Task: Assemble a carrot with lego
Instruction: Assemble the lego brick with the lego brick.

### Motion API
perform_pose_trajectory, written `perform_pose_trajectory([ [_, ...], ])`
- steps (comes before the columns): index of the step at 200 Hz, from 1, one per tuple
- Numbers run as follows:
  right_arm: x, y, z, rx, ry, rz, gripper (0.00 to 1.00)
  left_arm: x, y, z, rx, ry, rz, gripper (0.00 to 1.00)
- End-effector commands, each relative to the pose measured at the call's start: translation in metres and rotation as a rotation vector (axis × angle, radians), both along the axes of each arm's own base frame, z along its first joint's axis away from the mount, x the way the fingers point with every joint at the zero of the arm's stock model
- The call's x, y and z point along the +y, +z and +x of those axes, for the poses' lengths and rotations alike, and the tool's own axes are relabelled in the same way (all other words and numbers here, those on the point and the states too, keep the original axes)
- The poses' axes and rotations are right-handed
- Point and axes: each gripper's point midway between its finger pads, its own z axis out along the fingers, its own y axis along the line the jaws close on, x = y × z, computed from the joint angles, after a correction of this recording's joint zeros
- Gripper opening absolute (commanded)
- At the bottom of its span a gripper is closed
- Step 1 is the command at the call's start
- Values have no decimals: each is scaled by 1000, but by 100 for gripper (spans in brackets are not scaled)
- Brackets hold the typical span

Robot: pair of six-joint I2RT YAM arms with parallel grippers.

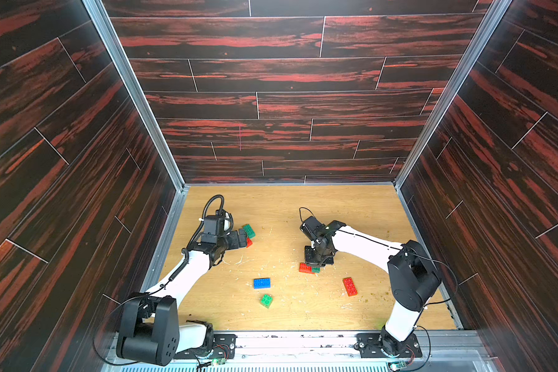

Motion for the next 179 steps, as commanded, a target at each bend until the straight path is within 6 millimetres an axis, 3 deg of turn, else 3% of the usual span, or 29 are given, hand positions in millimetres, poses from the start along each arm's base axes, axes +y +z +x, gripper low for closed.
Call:
perform_pose_trajectory([
  [1, -11, -29, -18, 101, 9, -71, 11, 1, -2, -4, 1, 10, 4, 99],
  [39, -11, -21, -15, 75, 7, -68, 12, 2, 0, -5, -3, 13, 5, 99],
  [132, 4, 42, 28, -114, -3, 28, 34, 3, 3, -4, -15, 17, 8, 99],
  [151, -5, 48, 38, -118, -25, 14, 39, 3, 3, -4, -16, 17, 6, 99],
  [179, -34, 43, 65, -99, -111, -11, 53, 1, 3, -4, -15, 13, -3, 99],
])
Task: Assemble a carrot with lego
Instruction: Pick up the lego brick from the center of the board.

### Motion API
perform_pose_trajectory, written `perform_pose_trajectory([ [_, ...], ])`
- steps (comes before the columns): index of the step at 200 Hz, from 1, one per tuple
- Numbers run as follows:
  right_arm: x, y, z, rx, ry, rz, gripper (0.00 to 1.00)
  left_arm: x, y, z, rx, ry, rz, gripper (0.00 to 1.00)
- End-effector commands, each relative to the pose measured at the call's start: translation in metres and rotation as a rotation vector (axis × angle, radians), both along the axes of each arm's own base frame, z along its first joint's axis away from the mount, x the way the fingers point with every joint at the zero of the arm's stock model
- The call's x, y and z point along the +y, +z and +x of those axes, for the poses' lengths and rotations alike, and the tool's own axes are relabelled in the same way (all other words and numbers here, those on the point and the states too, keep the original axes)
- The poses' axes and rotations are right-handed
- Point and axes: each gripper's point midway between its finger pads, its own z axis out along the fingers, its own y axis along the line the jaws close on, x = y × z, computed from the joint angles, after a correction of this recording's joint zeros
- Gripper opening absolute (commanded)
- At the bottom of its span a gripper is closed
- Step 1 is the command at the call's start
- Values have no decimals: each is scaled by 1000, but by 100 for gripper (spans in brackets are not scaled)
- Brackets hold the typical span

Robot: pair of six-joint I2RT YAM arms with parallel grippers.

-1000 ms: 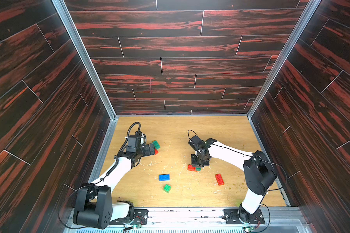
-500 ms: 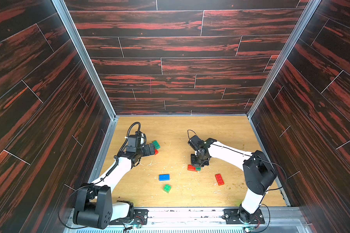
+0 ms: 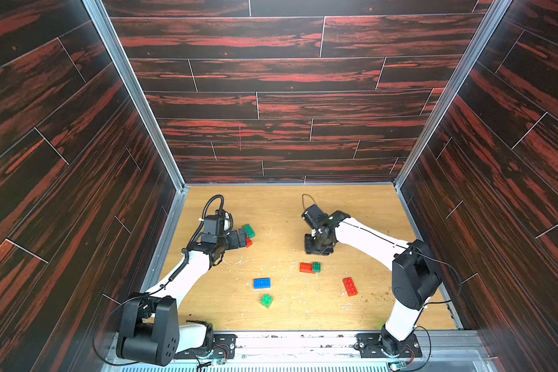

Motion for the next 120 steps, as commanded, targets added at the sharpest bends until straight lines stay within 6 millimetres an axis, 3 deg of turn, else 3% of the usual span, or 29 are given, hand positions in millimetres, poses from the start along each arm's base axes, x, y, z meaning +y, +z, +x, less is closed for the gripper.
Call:
perform_pose_trajectory([
  [1, -30, 3, 19, 12, -67, -38, 54, -1, 3, -4, -12, 4, -10, 99],
  [28, -56, -4, 54, 26, -150, -39, 63, -2, 2, -5, -10, -1, -18, 99],
  [67, -80, -22, 98, 46, -220, -47, 65, -4, 2, -5, -6, -8, -25, 99],
  [120, -86, -48, 124, 77, -211, -90, 65, -5, 0, -6, 0, -15, -28, 99],
])
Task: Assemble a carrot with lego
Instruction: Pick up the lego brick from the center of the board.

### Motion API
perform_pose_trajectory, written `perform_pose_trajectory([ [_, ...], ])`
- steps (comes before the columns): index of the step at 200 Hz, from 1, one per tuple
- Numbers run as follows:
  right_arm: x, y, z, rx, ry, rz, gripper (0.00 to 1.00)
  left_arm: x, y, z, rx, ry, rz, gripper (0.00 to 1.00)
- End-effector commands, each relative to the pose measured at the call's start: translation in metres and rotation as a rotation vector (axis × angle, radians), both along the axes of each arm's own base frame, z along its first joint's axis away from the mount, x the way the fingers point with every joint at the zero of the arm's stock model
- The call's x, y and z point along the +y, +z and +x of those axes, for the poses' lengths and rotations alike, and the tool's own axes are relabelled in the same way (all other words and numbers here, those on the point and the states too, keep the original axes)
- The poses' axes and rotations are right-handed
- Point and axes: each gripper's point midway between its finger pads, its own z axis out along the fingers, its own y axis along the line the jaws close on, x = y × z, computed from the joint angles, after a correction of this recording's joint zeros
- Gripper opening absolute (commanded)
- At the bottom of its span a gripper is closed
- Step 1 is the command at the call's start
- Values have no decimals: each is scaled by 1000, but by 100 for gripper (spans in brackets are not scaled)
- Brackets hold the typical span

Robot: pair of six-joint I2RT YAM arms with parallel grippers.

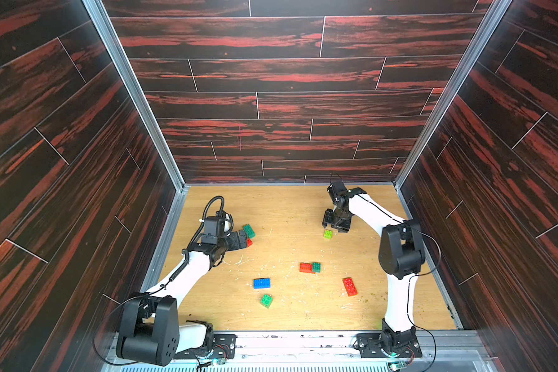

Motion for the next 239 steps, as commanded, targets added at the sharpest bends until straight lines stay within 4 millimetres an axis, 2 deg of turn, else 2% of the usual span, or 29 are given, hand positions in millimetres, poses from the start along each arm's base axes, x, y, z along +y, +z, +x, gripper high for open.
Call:
perform_pose_trajectory([
  [1, 0, -21, 0, 65, 28, -33, 65, -3, 6, -2, -17, -6, -11, 99],
  [88, 2, -50, -12, 141, 24, -42, 55, -3, 3, -1, -10, -9, -10, 99],
  [152, 5, -61, -17, 157, 46, -63, 52, -3, 3, -1, -8, -10, -8, 99],
  [239, 3, -69, -17, 163, 45, -71, 39, -2, 3, -1, -8, -9, -5, 99],
])
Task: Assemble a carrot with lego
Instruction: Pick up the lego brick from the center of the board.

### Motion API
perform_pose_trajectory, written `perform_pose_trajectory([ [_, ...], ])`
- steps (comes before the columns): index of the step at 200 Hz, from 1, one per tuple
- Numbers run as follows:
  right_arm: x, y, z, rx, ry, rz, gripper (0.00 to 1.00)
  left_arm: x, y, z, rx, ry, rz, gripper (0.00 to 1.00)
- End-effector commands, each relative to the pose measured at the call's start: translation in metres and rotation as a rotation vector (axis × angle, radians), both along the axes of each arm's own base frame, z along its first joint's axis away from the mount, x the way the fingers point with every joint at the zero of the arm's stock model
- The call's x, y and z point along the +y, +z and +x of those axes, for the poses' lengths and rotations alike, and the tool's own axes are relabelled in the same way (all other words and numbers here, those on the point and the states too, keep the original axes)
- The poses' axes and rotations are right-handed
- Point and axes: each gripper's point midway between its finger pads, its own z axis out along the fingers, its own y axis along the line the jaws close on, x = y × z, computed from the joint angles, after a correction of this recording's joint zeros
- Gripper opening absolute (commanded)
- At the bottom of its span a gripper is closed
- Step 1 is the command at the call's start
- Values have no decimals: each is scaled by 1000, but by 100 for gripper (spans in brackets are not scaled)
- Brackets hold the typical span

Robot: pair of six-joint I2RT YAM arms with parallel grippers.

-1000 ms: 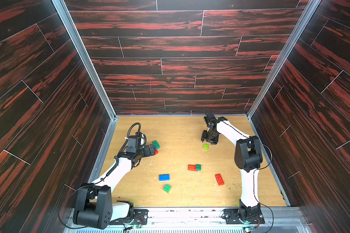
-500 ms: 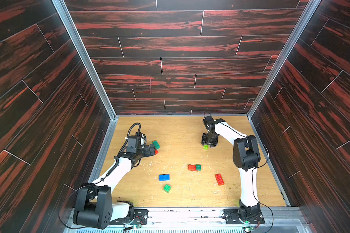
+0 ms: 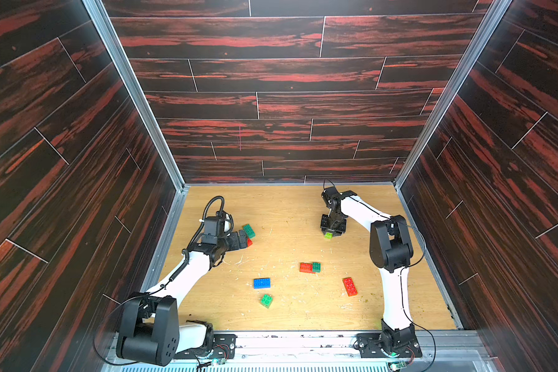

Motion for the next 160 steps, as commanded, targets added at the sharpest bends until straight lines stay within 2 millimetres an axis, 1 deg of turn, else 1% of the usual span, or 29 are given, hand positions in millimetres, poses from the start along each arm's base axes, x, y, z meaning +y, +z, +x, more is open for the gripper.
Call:
perform_pose_trajectory([
  [1, -2, -29, -12, 73, 7, -29, 39, -1, 2, -1, -8, -7, -1, 99],
  [24, -3, -30, -12, 72, 4, -31, 34, -1, 3, -1, -10, -5, 1, 99],
  [45, -3, -27, -12, 62, -5, -30, 27, -1, 4, -1, -11, -4, 2, 99],
  [67, -1, -17, -13, 48, -6, -26, 23, -1, 4, -1, -13, -4, -2, 99],
  [84, 9, -5, -18, 35, 9, -17, 22, -2, 5, -1, -16, -7, -4, 99],
  [111, 35, 19, -41, 21, 32, 11, 21, -3, 6, -2, -19, -10, -13, 99],
  [127, 54, 34, -59, 11, 44, 27, 21, -6, 8, -2, -24, -20, -24, 99],
  [160, 88, 54, -97, 13, 67, 62, 20, -12, 10, -2, -25, -46, -54, 99],
])
